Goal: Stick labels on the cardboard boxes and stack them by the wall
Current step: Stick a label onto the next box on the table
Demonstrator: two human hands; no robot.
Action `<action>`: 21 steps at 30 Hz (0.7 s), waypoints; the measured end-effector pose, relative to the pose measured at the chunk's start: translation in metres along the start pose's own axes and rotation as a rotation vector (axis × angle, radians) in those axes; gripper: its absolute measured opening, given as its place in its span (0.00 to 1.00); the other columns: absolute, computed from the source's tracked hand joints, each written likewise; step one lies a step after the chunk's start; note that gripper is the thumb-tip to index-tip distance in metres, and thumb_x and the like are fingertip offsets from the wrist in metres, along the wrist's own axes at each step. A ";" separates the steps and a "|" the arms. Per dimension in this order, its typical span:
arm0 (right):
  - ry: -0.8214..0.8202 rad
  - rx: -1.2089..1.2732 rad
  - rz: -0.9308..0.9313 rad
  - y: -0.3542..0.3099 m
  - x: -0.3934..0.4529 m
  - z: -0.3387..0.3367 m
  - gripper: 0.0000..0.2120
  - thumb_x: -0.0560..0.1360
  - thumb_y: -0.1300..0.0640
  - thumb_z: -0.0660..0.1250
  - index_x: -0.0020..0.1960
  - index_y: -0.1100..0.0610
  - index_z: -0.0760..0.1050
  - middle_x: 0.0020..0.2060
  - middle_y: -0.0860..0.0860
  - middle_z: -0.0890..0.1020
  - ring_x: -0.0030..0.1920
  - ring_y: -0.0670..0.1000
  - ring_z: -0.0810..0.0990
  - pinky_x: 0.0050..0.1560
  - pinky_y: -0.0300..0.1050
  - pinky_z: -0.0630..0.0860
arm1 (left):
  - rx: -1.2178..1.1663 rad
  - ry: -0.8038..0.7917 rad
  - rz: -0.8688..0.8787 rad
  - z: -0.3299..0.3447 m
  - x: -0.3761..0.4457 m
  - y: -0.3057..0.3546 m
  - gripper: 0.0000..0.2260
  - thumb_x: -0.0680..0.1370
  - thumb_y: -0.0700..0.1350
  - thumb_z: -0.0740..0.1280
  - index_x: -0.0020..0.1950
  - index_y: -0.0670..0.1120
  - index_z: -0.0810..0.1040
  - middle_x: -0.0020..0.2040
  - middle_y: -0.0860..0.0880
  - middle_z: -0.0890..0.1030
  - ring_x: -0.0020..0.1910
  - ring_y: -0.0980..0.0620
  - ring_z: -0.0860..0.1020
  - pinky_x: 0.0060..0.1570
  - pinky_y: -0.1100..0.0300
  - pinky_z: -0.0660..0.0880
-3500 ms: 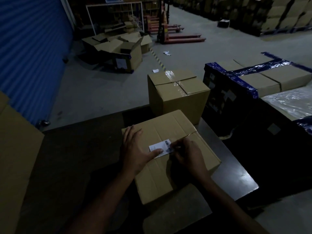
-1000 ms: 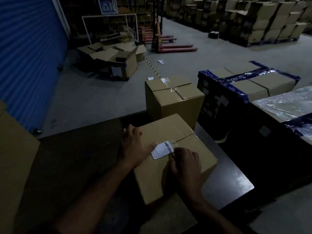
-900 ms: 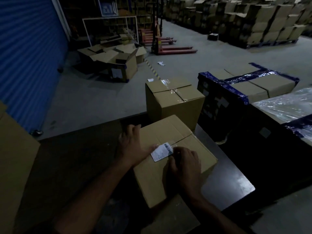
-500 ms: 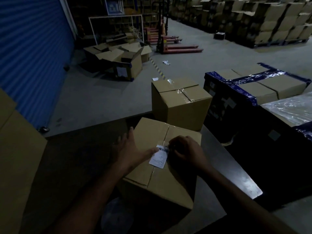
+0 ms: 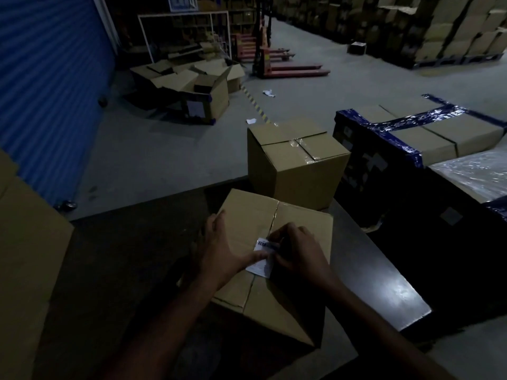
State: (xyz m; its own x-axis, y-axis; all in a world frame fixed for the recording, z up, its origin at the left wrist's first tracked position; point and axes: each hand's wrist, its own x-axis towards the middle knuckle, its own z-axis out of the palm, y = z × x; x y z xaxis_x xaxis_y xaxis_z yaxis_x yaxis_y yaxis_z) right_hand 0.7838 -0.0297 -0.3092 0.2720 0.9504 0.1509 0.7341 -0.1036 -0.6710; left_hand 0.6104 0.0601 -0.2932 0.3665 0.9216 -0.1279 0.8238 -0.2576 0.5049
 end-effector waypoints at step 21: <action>-0.060 0.134 0.023 -0.003 0.012 0.000 0.08 0.68 0.50 0.67 0.44 0.41 0.70 0.46 0.42 0.82 0.50 0.51 0.79 0.50 0.56 0.76 | 0.054 0.046 0.045 0.002 0.005 -0.006 0.58 0.61 0.78 0.68 0.81 0.51 0.49 0.80 0.47 0.53 0.77 0.44 0.57 0.71 0.46 0.61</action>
State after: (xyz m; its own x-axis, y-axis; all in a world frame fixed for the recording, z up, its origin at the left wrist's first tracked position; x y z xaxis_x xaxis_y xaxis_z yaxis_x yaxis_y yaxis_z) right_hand 0.7849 -0.0179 -0.3048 0.2466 0.9646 0.0933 0.6376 -0.0890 -0.7652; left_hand 0.6082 0.0652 -0.2988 0.3843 0.9209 -0.0661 0.8295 -0.3129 0.4626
